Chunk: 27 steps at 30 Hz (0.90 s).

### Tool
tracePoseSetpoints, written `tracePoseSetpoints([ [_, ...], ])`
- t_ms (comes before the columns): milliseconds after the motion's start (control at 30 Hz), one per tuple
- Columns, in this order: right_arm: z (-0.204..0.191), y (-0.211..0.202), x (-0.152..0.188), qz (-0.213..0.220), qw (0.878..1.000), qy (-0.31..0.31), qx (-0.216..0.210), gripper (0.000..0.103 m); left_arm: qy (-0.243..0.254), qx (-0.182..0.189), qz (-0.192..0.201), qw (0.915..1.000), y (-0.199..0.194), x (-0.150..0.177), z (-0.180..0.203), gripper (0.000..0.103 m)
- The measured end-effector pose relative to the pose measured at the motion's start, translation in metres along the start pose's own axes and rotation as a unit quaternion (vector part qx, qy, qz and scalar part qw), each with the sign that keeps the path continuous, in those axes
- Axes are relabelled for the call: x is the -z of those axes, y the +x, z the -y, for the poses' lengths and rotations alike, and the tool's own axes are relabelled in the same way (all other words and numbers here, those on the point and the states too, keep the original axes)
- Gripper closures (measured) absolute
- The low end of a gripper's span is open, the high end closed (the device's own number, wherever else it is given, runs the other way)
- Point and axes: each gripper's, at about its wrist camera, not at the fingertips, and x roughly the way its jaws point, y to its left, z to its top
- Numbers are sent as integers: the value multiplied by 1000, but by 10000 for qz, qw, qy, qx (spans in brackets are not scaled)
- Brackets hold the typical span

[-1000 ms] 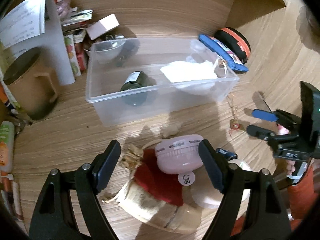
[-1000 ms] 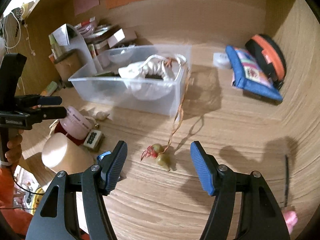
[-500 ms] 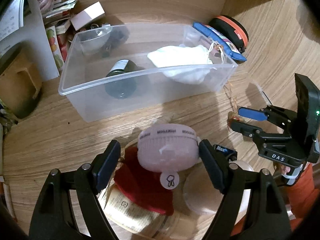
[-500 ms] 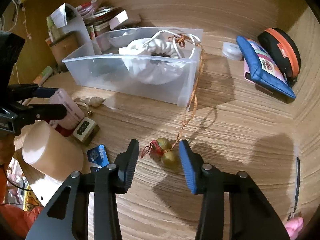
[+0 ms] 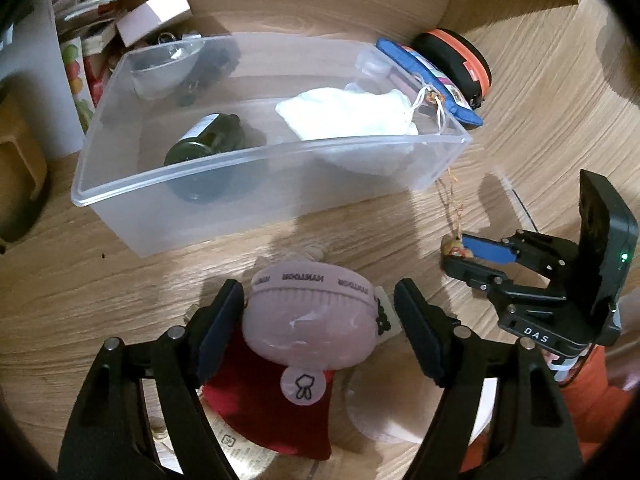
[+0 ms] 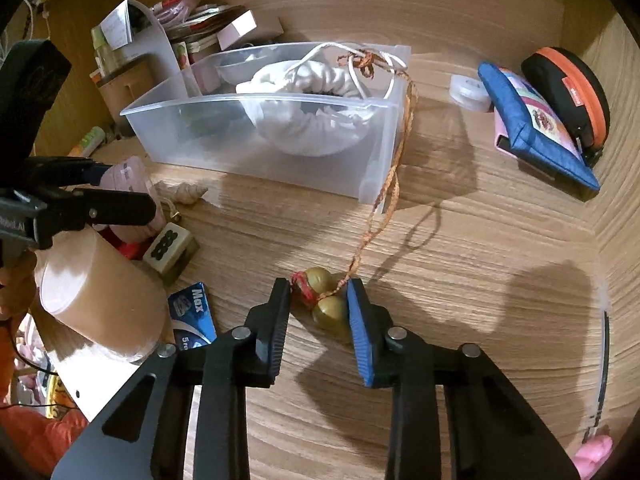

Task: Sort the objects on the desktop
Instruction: 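Grasp the pink round container with the left gripper while the right grasps the bell ornament, then carry the pink container and bell ornament into the clear box and release both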

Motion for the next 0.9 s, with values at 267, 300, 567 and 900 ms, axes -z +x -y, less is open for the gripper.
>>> tracePoseSetpoints([
  [267,-4,2,0,21,9999,-130,23,77,-328,294,-69,9990,-5,-1,-17,38],
  [300,-5,2,1,22,9999,-150,21,77,-370,297,-81,9988,-5,-2,-19,38],
  [567,-8,3,1,26,9997,-231,66,77,-170,25,-254,9995,8,0,-10,40],
  [900,-3,-2,2,124,9998,-96,-151,87,-433,-245,71,9987,-4,0,-21,41],
])
